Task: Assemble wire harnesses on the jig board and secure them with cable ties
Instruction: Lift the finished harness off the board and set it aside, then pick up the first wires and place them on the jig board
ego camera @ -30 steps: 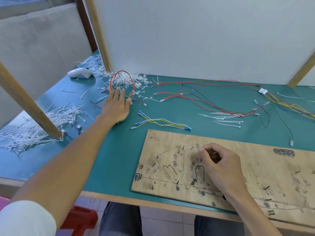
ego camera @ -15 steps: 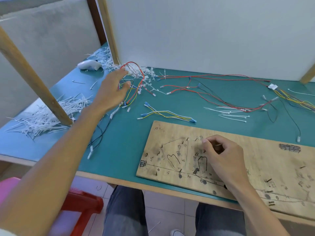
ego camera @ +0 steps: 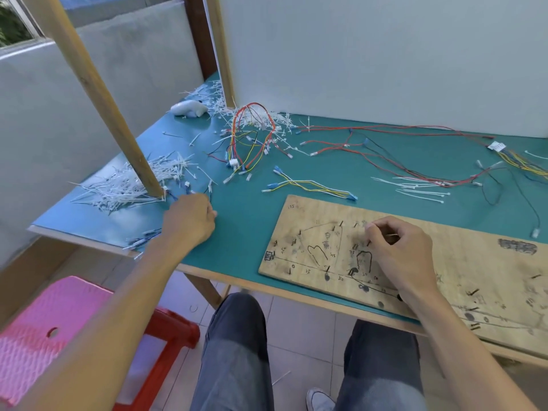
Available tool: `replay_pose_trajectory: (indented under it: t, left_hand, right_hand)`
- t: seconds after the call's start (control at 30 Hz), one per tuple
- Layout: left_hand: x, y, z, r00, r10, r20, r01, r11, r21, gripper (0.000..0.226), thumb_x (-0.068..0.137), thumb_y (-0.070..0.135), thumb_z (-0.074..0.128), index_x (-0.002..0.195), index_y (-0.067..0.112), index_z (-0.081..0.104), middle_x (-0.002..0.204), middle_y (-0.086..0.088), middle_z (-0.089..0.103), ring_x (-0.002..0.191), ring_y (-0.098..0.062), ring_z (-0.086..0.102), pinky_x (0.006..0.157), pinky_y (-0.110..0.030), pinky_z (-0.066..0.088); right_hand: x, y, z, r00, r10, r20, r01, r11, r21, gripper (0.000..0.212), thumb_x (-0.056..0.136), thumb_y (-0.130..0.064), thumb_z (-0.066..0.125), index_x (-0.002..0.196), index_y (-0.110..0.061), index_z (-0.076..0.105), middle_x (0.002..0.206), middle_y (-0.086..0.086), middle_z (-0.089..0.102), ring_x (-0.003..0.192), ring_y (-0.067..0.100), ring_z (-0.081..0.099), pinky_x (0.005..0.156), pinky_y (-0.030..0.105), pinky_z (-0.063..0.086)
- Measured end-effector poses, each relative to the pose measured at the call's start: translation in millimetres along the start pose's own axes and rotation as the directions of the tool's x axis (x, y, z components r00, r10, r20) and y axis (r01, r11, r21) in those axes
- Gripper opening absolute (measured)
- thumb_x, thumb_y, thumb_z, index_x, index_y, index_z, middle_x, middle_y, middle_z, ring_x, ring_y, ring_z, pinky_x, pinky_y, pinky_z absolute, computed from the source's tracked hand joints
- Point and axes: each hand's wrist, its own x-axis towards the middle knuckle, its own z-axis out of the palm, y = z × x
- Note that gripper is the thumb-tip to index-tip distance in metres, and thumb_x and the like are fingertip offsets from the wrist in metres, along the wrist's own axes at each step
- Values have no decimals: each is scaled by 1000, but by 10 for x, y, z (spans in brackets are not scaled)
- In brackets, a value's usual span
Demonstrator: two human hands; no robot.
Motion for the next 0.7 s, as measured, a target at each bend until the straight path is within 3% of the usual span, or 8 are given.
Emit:
replay_pose_trajectory:
  t: [0.13,0.27,0.33,0.5,0.6,0.7]
  left_hand:
    - [12,40,-39,998,-31,-54,29,999,-43,30,100,38,64,107,10,56,102,-12,65,98,-39,63,81,-48,56]
    - [98,54,-62,996,-86,10,86,996,25,29,101,31,59,86,7,59,98,-25,68,89,-44,65,76,-46,58]
    - [135,71,-53,996,-87,11,87,995,39,26,101,23,57,80,8,53,91,-20,64,87,-43,64,74,-44,57]
    - [195,77,6,999,-47,-19,49,991,121,30,102,20,54,76,12,42,92,-15,57,90,-43,61,69,-40,44]
    - [223,71,14,998,-32,-48,39,989,143,35,101,20,57,72,14,39,94,-19,60,93,-44,62,70,-40,42]
    - [232,101,1,999,7,-34,-1,981,194,27,97,11,56,75,11,40,97,-20,61,87,-41,60,69,-40,41]
  right_hand:
    - [2,6,4,1000,5,-1,-5,1000,-1,19,96,-35,71,79,-32,76,83,-26,74,85,-5,66,71,16,46]
    - [2,12,1,1000,-10,-6,10,1000,-7,19,96,-35,71,78,-32,76,83,-25,75,85,-5,67,70,15,45]
    - [0,15,0,1000,-10,-6,10,1000,-7,18,96,-35,71,79,-33,76,83,-26,74,85,-5,66,70,16,46]
    - [0,8,-1,1000,-23,-5,22,1000,-20,18,97,-34,72,79,-34,76,81,-30,73,86,-8,65,66,6,44]
    - [0,5,-9,999,-36,-3,36,999,-20,18,97,-32,71,79,-34,75,85,-35,70,85,-8,65,67,0,42]
    - [0,8,-4,999,-38,-1,38,999,-17,18,97,-32,72,79,-33,75,84,-34,70,84,-7,66,66,-1,41]
